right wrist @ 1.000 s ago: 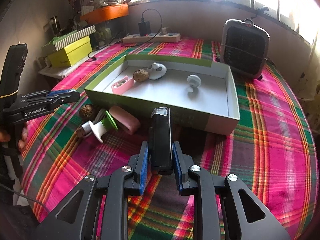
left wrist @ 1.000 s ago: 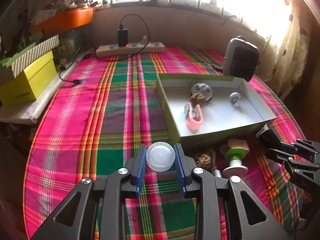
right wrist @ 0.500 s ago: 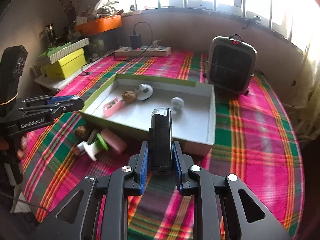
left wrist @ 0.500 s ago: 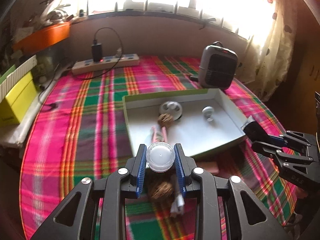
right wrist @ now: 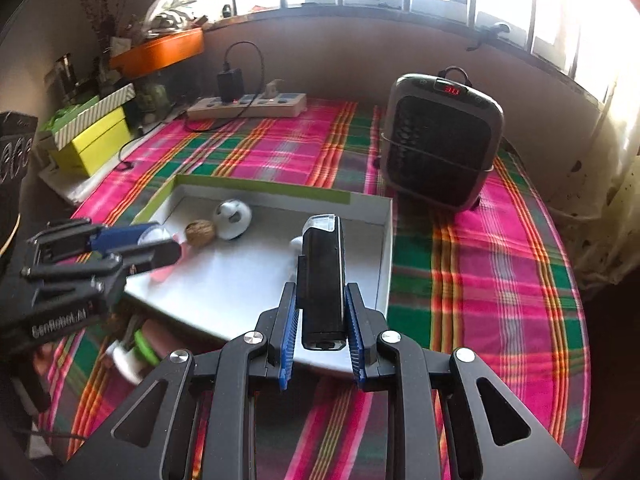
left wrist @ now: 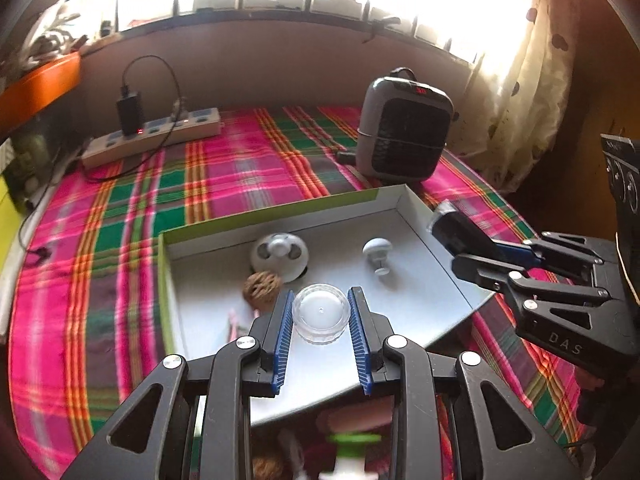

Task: Organize objects
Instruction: 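Carry white lid in left gripper and black block in right gripper into tray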

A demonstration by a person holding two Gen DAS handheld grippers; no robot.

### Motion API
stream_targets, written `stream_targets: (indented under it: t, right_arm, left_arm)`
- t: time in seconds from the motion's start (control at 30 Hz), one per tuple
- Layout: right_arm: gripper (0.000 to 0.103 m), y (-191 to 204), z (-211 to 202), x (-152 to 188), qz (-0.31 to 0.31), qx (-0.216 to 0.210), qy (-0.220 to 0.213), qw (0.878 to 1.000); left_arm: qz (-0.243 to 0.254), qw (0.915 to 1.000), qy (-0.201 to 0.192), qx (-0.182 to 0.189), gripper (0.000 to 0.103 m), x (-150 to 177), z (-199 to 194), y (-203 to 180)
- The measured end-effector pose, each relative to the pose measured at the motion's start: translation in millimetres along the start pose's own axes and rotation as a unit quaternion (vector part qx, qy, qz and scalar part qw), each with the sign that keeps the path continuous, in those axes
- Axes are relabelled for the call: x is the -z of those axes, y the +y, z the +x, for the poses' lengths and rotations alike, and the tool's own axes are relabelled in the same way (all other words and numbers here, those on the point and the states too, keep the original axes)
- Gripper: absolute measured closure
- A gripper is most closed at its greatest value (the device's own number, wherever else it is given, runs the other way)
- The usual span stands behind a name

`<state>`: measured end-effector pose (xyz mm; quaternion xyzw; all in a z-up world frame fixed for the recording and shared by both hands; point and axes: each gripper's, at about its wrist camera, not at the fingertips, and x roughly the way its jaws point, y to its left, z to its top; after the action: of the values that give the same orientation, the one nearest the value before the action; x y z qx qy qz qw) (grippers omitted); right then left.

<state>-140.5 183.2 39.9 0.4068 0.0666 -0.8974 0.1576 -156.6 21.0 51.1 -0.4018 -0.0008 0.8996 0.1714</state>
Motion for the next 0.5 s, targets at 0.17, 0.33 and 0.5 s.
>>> stream_targets:
  t: [0.17, 0.33, 0.5]
  right_arm:
    - [0.079, -4, 18, -11, 0.004, 0.003, 0.014, 1.000]
    - [0.079, -7, 38, -19, 0.003, 0.010, 0.034, 0.999]
    - [0.079, -9, 50, -25, 0.003, 0.006, 0.048, 0.999]
  left_arm:
    - [0.001, 0.9999, 0.015, 0.005, 0.078, -9, 22, -2]
    - [0.002, 0.9997, 0.024, 0.006, 0.078, -16, 39, -7]
    - [0.006, 0.9994, 0.033, 0.003, 0.078, -20, 51, -8]
